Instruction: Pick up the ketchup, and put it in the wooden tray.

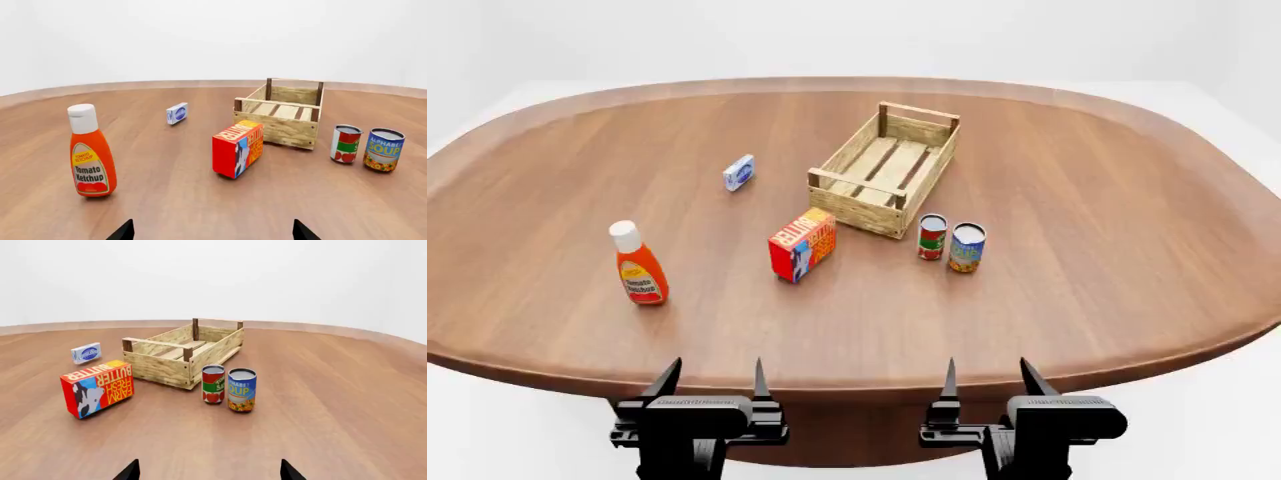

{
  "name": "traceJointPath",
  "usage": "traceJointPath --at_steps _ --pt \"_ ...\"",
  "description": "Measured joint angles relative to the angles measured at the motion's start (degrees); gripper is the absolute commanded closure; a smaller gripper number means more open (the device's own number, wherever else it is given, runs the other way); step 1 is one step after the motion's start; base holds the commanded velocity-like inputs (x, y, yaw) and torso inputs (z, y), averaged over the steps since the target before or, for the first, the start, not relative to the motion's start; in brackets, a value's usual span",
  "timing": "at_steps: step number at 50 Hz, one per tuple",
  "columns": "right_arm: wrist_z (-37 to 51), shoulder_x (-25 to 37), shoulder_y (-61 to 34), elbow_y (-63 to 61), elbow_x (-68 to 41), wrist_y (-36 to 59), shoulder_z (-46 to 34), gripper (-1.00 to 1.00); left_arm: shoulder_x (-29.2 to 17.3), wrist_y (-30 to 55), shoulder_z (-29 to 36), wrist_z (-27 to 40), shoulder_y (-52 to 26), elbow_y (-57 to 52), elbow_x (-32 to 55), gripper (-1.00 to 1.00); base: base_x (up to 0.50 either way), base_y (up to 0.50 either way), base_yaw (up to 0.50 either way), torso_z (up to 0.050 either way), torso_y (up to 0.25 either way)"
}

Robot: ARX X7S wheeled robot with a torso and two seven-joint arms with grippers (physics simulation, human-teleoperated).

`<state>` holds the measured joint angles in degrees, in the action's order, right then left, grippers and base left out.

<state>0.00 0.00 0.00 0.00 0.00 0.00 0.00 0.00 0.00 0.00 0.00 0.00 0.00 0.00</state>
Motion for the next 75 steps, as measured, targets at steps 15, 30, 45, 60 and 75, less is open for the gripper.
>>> traceJointPath --at_steps 15,30,45,60,75 --pt "1.3 1.9 -0.4 -1.7 -2.3 1.6 -2.3 -1.00 -1.9 1.7 2.2 1.2 -0.1 -1.5 2.1 -1.00 0.00 0.00 0.00 0.000 0.000" --pt "1.6 4.7 -2.2 -6.5 -3.9 6.8 -4.4 -1.00 -3.9 5.6 4.7 2.0 -1.2 -5.8 3.7 -1.00 0.00 -0.43 0.00 0.000 0.000" --pt "1.4 7.2 -5.1 -9.8 -5.8 11.7 -5.0 -1.00 -5.3 10.0 6.8 2.6 -3.8 -9.2 4.7 -1.00 0.00 -0.50 0.00 0.000 0.000" --pt "1.0 9.1 -9.3 -10.8 -7.4 15.9 -4.9 -1.00 -6.4 12.5 8.4 3.0 -7.7 -9.7 5.4 -1.00 0.00 -0.50 0.00 0.000 0.000" --pt "-0.2 10.8 -15.8 -10.6 -11.0 22.0 -3.7 -1.00 -6.7 14.9 8.9 3.9 -15.9 -5.8 5.9 -1.00 0.00 -0.16 0.00 0.000 0.000"
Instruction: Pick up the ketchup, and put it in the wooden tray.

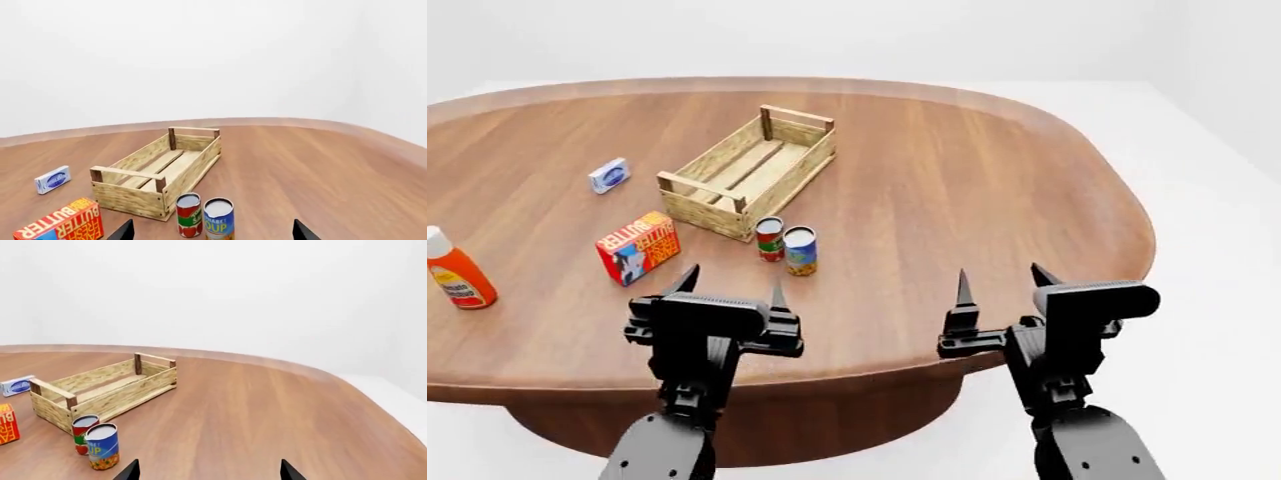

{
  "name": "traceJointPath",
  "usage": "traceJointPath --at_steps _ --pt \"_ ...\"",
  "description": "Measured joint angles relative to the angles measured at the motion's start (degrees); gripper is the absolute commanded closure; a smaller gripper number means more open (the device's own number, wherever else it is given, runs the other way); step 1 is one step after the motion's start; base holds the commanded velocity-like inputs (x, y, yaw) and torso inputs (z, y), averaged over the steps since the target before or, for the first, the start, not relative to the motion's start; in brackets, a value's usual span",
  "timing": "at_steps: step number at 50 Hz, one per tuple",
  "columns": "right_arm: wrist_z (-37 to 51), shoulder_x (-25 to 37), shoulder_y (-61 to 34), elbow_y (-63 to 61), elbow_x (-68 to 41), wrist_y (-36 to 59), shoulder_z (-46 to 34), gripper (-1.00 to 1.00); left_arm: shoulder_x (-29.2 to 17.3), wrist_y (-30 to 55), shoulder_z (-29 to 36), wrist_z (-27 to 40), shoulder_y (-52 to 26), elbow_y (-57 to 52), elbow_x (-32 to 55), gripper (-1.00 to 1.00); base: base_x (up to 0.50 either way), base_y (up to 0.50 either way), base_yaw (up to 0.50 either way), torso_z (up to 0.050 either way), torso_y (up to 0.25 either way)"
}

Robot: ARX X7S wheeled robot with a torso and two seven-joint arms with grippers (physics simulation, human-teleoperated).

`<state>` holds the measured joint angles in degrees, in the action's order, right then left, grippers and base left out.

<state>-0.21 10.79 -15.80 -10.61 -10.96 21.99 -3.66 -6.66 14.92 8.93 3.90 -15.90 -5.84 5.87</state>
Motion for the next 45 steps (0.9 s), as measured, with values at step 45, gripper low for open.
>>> traceJointPath --at_steps 45 --pt "-6.9 7.2 -20.8 -1.0 -5.9 17.4 -3.3 -1.00 -2.2 5.2 -2.6 4.1 -17.8 8.4 1.2 -1.00 0.00 0.01 0.46 0.000 0.000"
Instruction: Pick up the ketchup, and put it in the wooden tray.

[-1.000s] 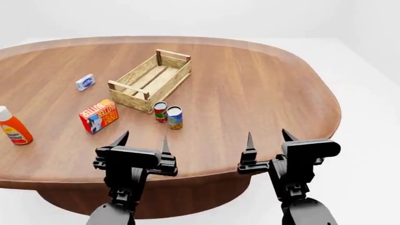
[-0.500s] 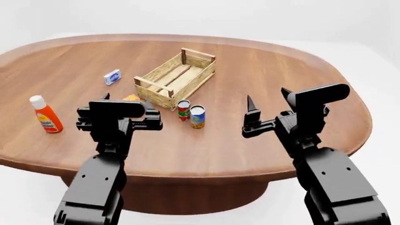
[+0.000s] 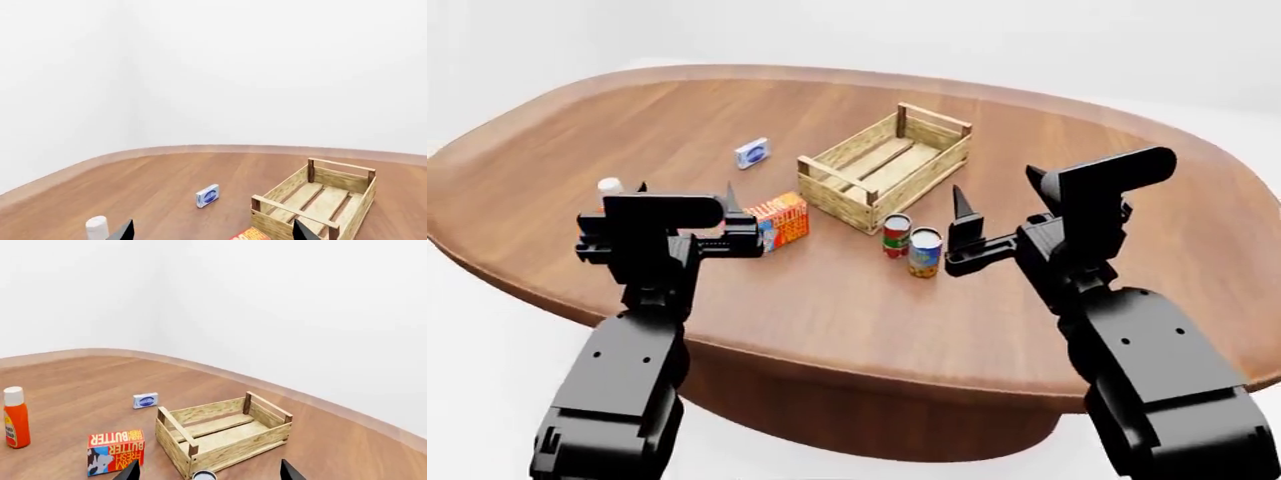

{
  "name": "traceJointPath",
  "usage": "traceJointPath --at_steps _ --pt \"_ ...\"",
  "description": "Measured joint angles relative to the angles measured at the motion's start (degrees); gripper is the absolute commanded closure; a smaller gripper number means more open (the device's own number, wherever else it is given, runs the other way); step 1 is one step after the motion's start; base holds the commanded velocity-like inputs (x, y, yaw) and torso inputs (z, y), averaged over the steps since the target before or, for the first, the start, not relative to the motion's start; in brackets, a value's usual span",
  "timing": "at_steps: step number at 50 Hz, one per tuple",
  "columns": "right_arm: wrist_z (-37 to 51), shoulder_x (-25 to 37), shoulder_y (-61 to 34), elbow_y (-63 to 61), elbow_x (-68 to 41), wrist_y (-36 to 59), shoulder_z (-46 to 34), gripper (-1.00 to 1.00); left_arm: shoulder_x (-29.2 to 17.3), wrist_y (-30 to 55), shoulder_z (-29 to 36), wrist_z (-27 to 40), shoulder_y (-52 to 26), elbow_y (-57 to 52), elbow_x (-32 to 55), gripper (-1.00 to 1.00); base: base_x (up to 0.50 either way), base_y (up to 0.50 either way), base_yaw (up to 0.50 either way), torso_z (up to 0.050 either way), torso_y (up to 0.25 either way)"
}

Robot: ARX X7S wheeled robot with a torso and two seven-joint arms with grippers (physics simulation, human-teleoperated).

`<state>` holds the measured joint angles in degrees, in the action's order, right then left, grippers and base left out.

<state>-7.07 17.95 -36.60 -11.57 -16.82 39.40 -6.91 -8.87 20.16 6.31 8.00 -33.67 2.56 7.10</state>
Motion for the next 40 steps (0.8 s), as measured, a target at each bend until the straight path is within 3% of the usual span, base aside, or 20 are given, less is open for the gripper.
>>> traceJointPath --at_steps 15,40 --pt "0.6 -0.1 -2.8 1.9 0.1 1.8 -0.7 -1.00 -0.4 3.1 1.4 -0.4 -2.7 0.0 0.6 -1.00 0.03 0.01 0.00 0.000 0.000" --pt "0.2 0.7 -7.9 1.5 -0.8 7.7 -2.9 -1.00 -0.8 13.3 2.2 -0.8 -9.4 0.9 3.0 -1.00 0.48 0.13 0.00 0.000 0.000"
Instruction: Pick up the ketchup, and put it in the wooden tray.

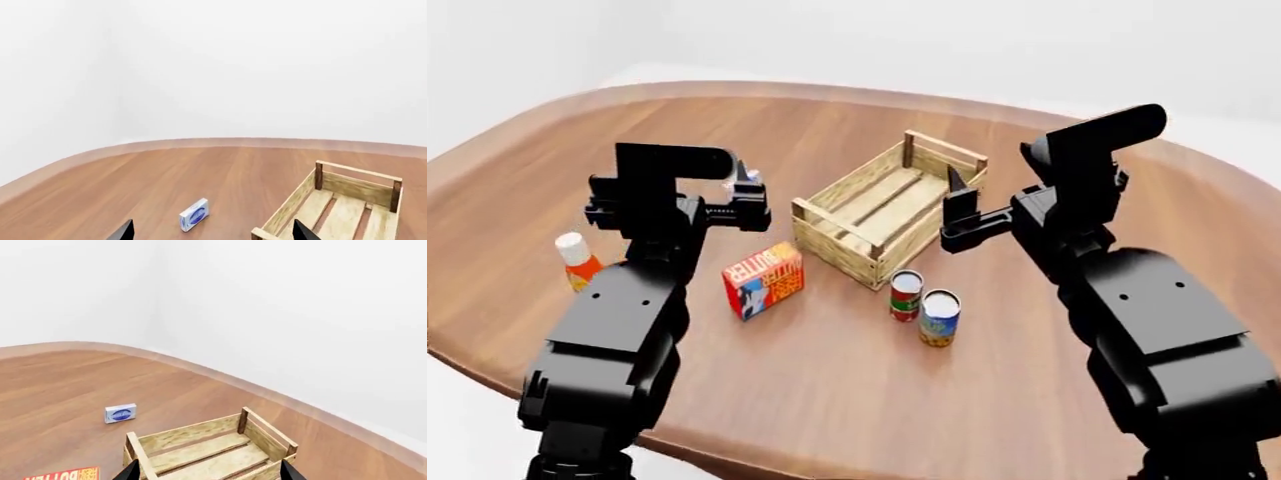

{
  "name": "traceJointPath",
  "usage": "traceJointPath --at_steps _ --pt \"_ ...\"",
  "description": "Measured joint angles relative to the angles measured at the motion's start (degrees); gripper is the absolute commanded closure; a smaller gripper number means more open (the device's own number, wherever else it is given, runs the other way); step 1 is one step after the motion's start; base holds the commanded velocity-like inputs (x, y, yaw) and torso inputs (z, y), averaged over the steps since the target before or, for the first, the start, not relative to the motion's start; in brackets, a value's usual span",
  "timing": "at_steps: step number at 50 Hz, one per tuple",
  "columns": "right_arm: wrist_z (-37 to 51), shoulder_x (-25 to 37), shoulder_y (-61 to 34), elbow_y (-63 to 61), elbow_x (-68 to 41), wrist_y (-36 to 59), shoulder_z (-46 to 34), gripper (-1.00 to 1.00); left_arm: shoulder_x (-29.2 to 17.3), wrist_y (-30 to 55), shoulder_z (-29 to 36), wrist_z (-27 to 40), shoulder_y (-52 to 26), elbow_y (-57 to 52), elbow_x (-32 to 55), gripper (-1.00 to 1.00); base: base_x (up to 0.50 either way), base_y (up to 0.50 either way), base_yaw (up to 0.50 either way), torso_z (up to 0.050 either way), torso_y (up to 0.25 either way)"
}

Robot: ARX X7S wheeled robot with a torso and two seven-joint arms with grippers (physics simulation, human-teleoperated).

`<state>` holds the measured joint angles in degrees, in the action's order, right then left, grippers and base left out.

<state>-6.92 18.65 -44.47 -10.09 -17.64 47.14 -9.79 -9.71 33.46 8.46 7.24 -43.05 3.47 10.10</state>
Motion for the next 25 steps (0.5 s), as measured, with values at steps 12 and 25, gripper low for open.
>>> traceJointPath --at_steps 12,25 --pt "0.1 0.2 -0.2 -0.2 -0.2 0.4 -0.3 -1.00 -0.4 1.6 0.3 0.0 -0.8 -0.5 0.7 -1.00 0.48 0.13 0.00 0.000 0.001" --pt "0.1 0.3 -0.1 0.1 -0.5 -0.1 -0.3 -1.00 -0.8 1.5 0.5 0.3 -0.8 -0.7 1.0 -1.00 0.48 0.13 0.00 0.000 0.001"
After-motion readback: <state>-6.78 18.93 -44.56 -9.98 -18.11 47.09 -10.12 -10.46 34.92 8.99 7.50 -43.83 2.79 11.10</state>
